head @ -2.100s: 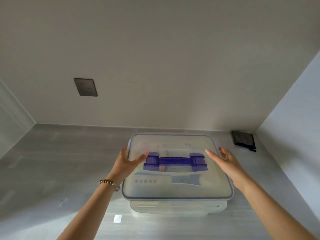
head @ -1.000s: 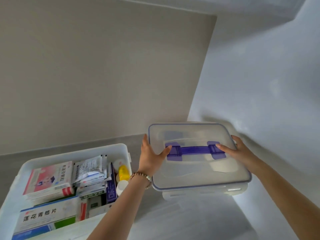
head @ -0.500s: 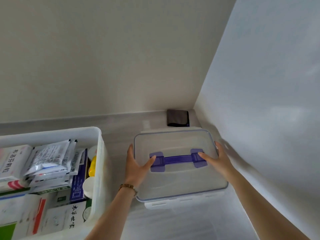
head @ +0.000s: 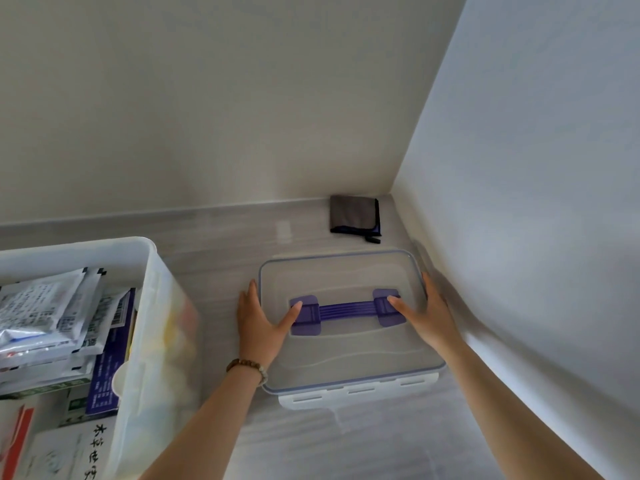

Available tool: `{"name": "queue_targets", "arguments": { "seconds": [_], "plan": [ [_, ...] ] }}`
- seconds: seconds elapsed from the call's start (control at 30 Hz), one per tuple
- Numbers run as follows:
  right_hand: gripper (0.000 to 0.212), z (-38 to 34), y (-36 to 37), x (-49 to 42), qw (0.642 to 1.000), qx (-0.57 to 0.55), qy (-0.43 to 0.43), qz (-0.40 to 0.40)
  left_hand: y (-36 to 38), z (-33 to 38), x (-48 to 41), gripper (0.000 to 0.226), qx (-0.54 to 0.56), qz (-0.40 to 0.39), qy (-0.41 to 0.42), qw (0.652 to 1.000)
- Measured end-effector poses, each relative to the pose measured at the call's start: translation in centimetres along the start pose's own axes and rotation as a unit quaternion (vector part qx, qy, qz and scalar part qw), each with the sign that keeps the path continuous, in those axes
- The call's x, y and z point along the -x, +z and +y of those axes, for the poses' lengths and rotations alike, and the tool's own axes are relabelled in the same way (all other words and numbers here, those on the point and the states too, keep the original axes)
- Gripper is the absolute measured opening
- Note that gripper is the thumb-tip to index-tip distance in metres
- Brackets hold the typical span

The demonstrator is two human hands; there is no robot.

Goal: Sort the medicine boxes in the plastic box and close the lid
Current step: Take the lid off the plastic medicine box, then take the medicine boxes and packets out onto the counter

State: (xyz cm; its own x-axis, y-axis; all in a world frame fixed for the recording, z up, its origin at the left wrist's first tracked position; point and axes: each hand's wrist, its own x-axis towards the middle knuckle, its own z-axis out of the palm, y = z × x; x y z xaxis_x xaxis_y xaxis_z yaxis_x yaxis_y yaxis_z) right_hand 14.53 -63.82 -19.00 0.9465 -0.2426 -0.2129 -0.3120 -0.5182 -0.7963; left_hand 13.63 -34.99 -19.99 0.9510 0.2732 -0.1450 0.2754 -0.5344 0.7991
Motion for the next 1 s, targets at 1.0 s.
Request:
{"name": "queue_targets", "arguments": {
  "seconds": [1.0],
  "plan": [
    [0.069,-33.8,4.3,16.5,0.925,0.272,-0.248,-0.094,-31.5,7.6,0.0,0.071,-0.320,-0.025,0.288,0.902]
  ]
}}
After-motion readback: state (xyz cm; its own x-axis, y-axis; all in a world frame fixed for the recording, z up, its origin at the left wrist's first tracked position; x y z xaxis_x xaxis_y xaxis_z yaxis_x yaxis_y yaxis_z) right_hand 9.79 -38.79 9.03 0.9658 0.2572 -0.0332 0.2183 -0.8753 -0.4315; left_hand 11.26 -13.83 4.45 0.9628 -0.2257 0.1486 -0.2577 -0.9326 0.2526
